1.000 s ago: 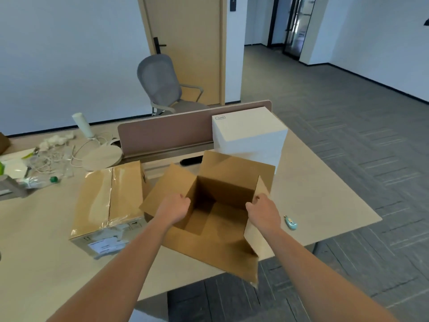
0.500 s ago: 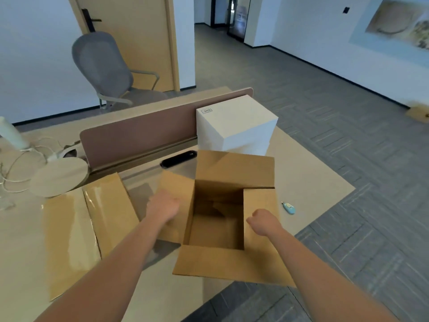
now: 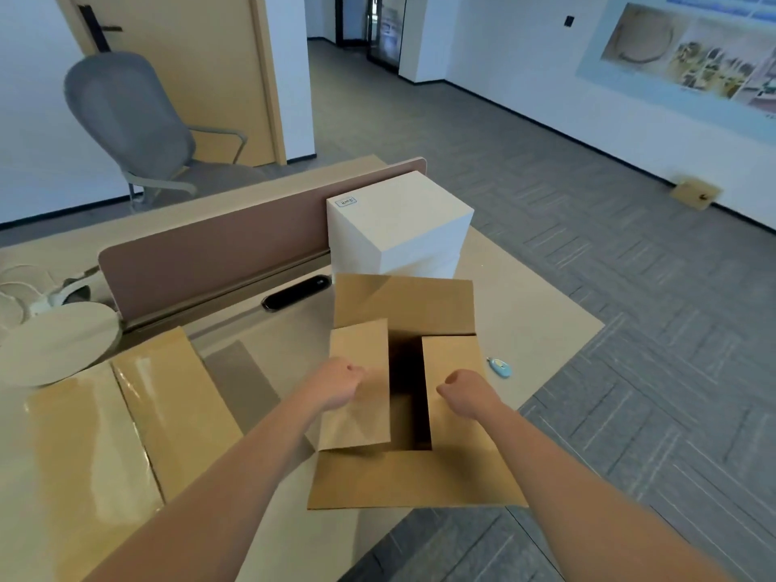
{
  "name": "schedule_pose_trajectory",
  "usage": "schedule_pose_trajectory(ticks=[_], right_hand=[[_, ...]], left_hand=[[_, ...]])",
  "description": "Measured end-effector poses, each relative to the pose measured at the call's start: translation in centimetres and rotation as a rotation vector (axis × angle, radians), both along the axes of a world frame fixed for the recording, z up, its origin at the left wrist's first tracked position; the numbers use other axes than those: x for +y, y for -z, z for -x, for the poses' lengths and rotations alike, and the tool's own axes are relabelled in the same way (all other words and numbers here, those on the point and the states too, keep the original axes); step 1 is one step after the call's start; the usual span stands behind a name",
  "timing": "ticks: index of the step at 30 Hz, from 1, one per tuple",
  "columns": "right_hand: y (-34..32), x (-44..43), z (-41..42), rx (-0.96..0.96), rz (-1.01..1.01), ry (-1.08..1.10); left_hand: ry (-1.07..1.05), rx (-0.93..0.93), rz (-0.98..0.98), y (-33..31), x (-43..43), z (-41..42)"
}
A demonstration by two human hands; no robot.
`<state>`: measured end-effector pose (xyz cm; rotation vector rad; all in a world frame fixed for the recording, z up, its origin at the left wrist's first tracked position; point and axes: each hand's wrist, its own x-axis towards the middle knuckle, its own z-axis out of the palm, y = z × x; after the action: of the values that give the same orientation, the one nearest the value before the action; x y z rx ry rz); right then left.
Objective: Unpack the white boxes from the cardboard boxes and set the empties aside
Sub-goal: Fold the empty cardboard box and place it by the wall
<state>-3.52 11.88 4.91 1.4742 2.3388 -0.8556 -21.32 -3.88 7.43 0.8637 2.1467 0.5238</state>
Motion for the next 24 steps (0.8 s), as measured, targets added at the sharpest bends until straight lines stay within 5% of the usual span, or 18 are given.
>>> schedule_pose_trajectory(ticks=[12, 24], right_hand=[[1.0, -0.5, -1.6, -0.068, 0.035, -0.067], [-2.0, -1.2, -7.2, 0.155, 0.053, -0.135]], left_hand=[[0.005, 0.064, 0.071, 3.4, 0.2, -0.7], [-0.127, 0.068, -0.026, 0.8, -2.1, -5.5]])
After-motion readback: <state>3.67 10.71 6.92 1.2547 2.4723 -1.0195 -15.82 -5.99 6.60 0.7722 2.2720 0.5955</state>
